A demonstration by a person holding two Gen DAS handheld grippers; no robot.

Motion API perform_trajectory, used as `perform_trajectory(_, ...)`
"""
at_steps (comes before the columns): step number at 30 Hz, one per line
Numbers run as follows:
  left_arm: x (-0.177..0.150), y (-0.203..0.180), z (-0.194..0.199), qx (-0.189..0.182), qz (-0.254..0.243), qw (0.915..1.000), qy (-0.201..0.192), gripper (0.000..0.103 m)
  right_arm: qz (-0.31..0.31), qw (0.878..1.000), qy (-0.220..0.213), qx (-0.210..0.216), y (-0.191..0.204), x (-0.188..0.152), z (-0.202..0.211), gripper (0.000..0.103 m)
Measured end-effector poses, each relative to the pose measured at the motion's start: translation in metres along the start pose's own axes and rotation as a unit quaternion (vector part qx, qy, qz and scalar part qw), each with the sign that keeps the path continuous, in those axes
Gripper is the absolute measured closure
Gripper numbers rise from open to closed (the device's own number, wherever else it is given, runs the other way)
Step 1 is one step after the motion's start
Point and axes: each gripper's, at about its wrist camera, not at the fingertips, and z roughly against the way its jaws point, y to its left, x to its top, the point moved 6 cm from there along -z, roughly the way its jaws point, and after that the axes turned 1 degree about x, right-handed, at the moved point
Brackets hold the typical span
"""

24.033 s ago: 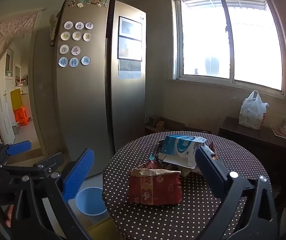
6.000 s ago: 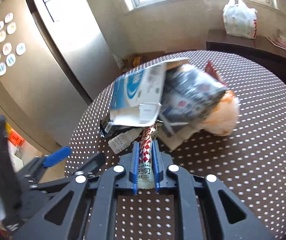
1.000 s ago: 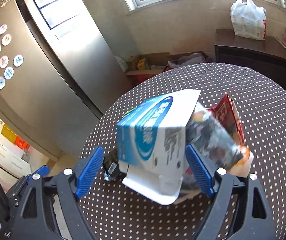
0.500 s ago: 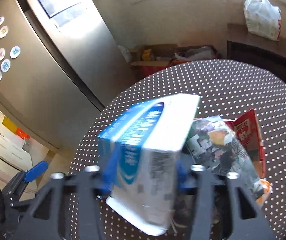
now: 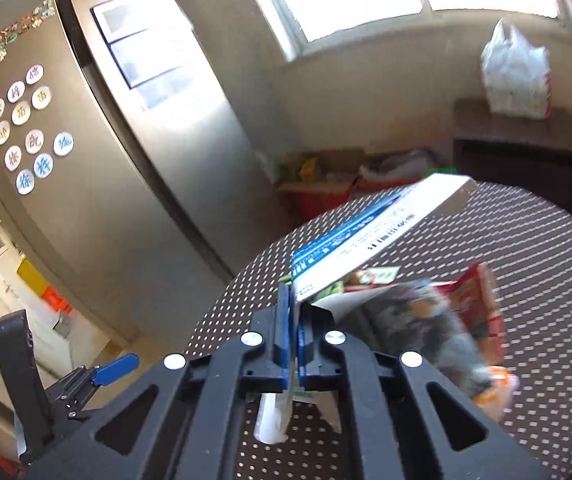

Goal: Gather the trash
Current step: 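Grasp the blue-white box with the right gripper while the left gripper grasps the black snack bag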

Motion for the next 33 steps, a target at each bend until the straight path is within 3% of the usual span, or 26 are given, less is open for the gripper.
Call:
perform_trajectory(5,-0.001,-0.019,-0.005,-0.014,-0.023,0.9996,0.002,0.021,-0.006,0.998,-0.051,-0.046,-0.022,0.006,0.042,0.099)
perform_trajectory(9,-0.003,-0.040,-0.025,-0.059,-0.052,0.9967,0.020,0.021,-0.020,0.994,-0.064,-0.083,-0.049,0.004,0.062,0.099)
perform_trajectory(14,0.001,-0.056,-0.053,-0.063,-0.078,0.9945,0.029,0.021,-0.047,0.992,-0.072,-0.096,-0.074,-0.001,0.074,0.099)
perform_trajectory(15,0.002,-0.058,-0.058,-0.068,-0.079,0.9940,0.033,0.023,-0.048,0.991,-0.073,-0.098,-0.075,-0.001,0.076,0.099)
perform_trajectory(19,0.003,-0.057,-0.077,-0.079,-0.069,0.9930,0.055,0.055,-0.048,0.991,-0.070,-0.100,-0.077,-0.002,0.077,0.099)
perform_trajectory(22,0.004,-0.051,-0.079,-0.092,-0.052,0.9925,0.062,0.069,-0.044,0.991,-0.066,-0.110,-0.073,0.001,0.072,0.099)
perform_trajectory(27,0.005,-0.039,-0.065,-0.078,-0.053,0.9944,0.049,0.075,-0.034,0.991,-0.069,-0.111,-0.063,0.005,0.071,0.099)
perform_trajectory(33,0.002,-0.017,-0.042,-0.070,-0.033,0.9965,0.031,0.076,-0.020,0.993,-0.068,-0.096,-0.043,0.006,0.068,0.099)
